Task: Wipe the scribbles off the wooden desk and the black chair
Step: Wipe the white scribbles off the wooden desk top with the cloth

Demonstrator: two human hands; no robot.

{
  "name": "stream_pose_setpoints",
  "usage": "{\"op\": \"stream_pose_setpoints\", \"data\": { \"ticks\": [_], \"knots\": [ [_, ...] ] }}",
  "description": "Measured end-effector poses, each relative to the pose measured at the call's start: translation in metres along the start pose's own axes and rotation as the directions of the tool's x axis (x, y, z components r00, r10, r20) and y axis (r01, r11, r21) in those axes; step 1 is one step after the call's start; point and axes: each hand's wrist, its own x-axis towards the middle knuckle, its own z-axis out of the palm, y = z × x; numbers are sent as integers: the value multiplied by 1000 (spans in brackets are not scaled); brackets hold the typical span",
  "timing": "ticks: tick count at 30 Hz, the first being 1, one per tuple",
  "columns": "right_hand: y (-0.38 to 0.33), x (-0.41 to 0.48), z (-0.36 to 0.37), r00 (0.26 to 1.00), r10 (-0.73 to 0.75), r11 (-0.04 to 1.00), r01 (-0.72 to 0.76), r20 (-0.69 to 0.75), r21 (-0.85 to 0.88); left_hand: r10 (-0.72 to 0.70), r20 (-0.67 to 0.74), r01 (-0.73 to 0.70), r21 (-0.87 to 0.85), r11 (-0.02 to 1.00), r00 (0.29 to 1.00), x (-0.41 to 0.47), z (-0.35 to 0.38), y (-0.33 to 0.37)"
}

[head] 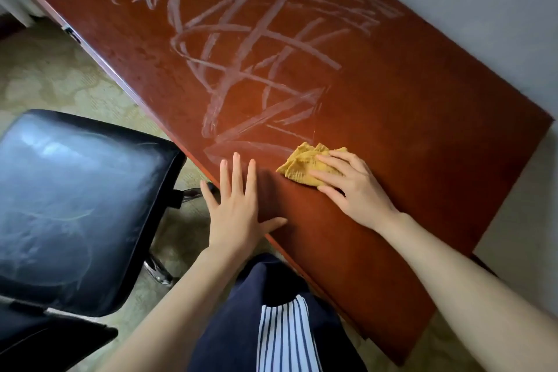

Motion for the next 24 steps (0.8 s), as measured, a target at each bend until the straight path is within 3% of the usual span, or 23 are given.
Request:
{"op": "stream_pose_setpoints", "data": {
  "ticks": [5,11,16,20,24],
  "knots": [
    [18,16,0,1000,8,1000,-8,-6,-26,-156,17,156,-39,987,988,-10,9,2],
    [25,57,0,948,301,953,-304,-103,-13,-213,-2,213,-60,975,977,-11,14,3],
    [-1,83,10,801,596,803,-593,-53,63,-207,-97,185,-197,963,973,-7,9,-3],
    [-35,81,23,815,580,814,-580,4,43,-159,-135,111,-311,944,978,-6,-6,-16],
    [-73,70,37,857,515,856,-513,-25,61,-34,-153,-14,-304,953,988,-3,-35,-31]
  ]
}}
